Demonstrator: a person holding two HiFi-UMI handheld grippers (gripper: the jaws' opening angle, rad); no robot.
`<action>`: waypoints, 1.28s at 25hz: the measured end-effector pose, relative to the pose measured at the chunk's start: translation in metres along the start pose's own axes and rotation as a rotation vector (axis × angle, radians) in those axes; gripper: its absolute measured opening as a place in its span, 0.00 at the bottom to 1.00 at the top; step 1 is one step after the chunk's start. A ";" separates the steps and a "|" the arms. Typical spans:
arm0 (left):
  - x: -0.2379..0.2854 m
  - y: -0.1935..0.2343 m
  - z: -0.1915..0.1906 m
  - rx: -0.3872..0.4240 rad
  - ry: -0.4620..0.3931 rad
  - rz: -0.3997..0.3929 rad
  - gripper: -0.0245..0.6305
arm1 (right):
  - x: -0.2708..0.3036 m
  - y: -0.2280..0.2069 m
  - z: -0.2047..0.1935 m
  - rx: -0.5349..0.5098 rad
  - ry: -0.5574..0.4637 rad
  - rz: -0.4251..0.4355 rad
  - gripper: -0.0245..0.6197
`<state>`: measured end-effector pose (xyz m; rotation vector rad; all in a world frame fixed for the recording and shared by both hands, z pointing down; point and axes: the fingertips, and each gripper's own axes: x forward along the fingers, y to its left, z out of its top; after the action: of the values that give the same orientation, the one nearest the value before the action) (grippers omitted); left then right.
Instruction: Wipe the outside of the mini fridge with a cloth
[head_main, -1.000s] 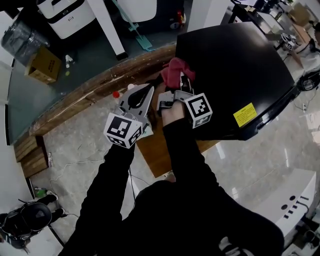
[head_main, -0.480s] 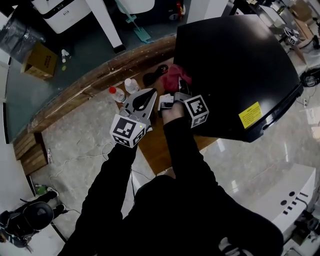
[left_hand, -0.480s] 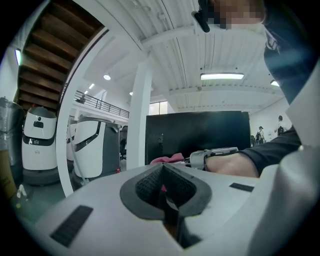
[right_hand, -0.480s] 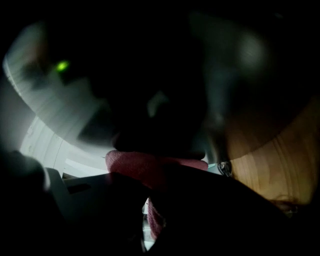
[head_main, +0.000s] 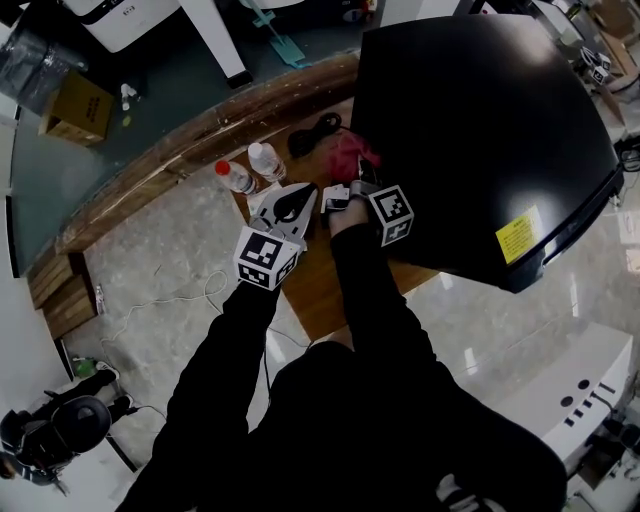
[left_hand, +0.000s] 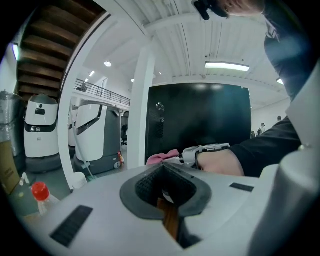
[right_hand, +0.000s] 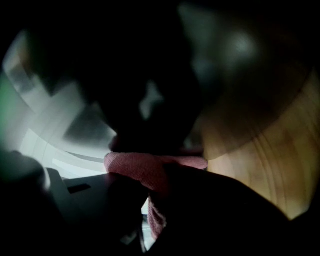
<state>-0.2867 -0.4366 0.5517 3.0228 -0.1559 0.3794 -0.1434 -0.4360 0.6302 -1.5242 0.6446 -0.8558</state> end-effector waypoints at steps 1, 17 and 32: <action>0.002 0.000 -0.006 -0.003 0.010 0.001 0.05 | 0.000 -0.009 0.000 0.005 -0.001 -0.011 0.13; 0.016 -0.004 -0.066 -0.025 0.126 -0.015 0.05 | 0.008 -0.124 0.003 0.065 -0.031 -0.178 0.13; -0.047 -0.018 0.024 -0.151 -0.078 0.034 0.05 | -0.079 0.031 -0.030 -0.209 0.208 0.049 0.13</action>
<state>-0.3241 -0.4175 0.5152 2.8902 -0.2302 0.2410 -0.2106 -0.3934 0.5884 -1.6105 0.9447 -0.9403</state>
